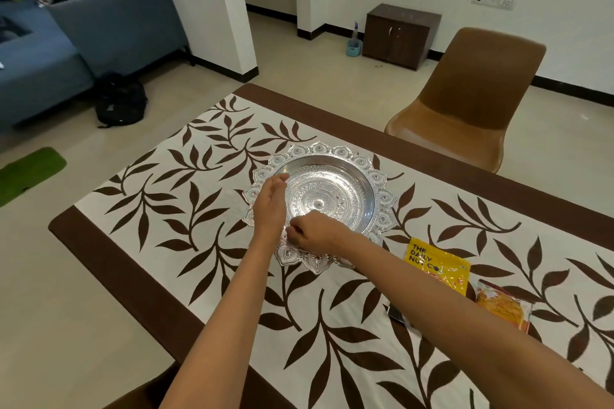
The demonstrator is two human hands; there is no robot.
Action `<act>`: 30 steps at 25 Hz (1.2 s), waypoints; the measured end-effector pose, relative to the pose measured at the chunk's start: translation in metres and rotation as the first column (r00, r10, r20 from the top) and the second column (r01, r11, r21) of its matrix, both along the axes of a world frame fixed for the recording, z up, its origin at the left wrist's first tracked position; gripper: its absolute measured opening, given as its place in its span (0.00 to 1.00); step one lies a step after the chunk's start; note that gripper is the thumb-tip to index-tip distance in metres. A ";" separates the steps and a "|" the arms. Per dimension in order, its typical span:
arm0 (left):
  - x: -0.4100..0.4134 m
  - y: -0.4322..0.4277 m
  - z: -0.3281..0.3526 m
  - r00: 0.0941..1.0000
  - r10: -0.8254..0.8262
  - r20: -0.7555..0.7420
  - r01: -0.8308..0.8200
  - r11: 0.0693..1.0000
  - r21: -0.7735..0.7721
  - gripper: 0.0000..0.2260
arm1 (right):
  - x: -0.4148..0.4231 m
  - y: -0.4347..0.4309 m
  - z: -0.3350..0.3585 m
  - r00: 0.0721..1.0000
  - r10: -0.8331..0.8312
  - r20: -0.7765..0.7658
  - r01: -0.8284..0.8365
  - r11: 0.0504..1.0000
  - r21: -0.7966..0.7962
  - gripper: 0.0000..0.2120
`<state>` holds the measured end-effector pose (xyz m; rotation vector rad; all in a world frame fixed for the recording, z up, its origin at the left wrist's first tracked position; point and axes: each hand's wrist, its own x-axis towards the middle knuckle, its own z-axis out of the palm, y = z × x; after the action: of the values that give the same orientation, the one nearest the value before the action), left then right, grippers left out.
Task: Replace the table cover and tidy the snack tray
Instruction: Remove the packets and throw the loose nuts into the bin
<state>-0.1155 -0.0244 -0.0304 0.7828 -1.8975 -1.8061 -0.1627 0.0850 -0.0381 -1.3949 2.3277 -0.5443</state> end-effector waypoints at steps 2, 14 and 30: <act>-0.006 0.006 0.005 0.998 0.044 -0.032 -0.027 0.907 0.421 0.12 | -0.010 0.001 0.009 0.982 -0.157 0.101 0.169 0.978 -0.124 0.18; -0.016 0.029 0.011 0.973 0.107 -0.204 0.164 0.297 0.941 0.16 | -0.010 -0.019 0.014 0.937 -0.342 0.072 0.334 0.816 -0.472 0.18; -0.005 -0.014 0.005 0.945 0.235 -0.226 0.148 0.307 0.940 0.21 | 0.009 0.006 -0.003 0.812 -0.583 -0.010 0.567 0.786 0.245 0.23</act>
<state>-0.1204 -0.0387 -0.0250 0.7416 -0.3407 -2.7758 -0.1539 0.0913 -0.0413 -0.5238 2.6464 -0.4389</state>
